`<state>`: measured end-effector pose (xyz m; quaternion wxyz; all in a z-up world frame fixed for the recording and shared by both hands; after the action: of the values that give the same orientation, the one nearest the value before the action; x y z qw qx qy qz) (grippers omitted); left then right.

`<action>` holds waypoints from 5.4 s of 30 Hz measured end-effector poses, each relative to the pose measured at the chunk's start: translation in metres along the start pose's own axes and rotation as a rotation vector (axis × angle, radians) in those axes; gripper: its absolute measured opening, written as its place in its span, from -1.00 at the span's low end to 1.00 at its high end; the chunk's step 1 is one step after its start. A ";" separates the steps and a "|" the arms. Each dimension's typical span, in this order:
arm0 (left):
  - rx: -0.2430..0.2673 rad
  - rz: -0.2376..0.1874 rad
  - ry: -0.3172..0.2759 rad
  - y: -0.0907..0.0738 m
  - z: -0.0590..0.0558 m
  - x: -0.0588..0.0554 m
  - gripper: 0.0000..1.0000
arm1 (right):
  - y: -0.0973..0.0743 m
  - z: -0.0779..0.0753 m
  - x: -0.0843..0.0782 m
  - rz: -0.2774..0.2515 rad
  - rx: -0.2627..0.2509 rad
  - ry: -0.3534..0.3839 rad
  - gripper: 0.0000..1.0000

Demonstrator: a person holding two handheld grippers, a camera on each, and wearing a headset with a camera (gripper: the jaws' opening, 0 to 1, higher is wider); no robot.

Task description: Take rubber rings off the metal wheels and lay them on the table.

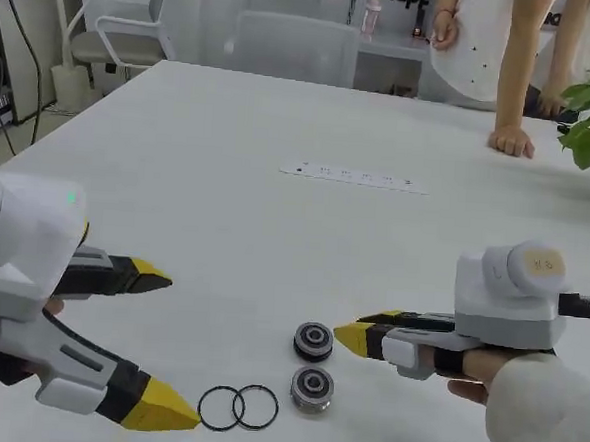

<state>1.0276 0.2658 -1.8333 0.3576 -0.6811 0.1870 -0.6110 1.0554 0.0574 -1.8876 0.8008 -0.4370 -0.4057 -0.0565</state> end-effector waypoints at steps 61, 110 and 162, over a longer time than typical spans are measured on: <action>-0.006 -0.062 0.096 0.145 0.029 0.038 -0.76 | 0.029 0.001 -0.022 0.125 -0.043 -0.144 -0.62; -0.028 -0.081 -0.005 0.148 0.025 0.036 -0.86 | 0.034 -0.005 -0.021 0.174 -0.124 -0.340 -1.00; 0.009 -0.073 0.027 0.147 0.024 0.035 -0.86 | 0.025 -0.005 -0.007 0.100 -0.028 0.109 -1.00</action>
<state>1.0841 0.1483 -1.9140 0.3356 -0.6774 0.1641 -0.6337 1.0649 0.0675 -1.9107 0.8172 -0.4644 -0.3383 -0.0457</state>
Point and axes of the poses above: the centre of the closed fingertips' face, and the gripper's own axes: y roughly forward along the fingers, z roughly to its left, x roughly out of its top, the point moved 5 cm from there along -y, roughly backward along the fingers, and after that the axes turned 12 degrees about z, right-handed, at the moved point
